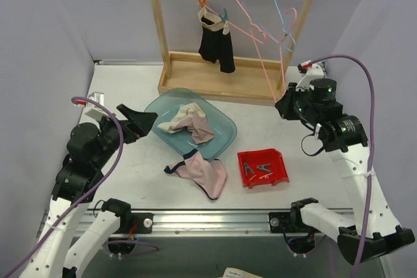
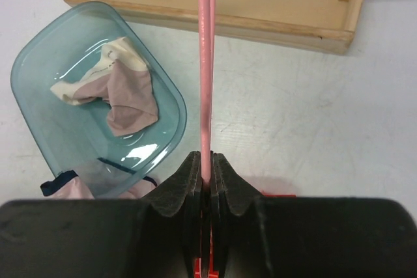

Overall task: Remove the underwear clipped to the hanger
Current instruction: Place the hanger at the clothesline.

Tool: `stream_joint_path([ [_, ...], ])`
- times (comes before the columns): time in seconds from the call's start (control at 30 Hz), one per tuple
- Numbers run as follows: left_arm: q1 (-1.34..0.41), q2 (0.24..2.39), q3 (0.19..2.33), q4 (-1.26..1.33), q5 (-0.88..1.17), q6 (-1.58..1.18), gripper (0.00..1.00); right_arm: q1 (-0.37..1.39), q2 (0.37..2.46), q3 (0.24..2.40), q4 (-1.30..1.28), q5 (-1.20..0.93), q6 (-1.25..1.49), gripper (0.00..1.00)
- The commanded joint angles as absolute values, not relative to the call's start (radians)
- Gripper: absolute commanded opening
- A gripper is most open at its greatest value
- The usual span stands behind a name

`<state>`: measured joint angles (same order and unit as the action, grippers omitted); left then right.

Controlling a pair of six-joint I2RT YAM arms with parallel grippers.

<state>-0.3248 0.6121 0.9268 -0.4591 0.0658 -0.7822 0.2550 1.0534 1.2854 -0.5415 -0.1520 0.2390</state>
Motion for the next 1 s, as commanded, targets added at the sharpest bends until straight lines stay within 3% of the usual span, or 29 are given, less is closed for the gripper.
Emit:
stream_joint_path([
  [0.0, -0.318, 0.607, 0.917, -0.405, 0.081, -0.787, 0.94, 0.262, 0.994, 1.335, -0.508, -0.201, 0.175, 0.00],
  [0.53, -0.318, 0.620, 0.900, -0.376, 0.095, -0.796, 0.94, 0.314, 1.112, 1.454, -0.511, -0.031, 0.161, 0.00],
  [0.97, -0.316, 0.623, 0.916, -0.387, 0.084, -0.776, 0.94, 0.345, 1.285, 1.652, -0.448, -0.063, 0.126, 0.00],
])
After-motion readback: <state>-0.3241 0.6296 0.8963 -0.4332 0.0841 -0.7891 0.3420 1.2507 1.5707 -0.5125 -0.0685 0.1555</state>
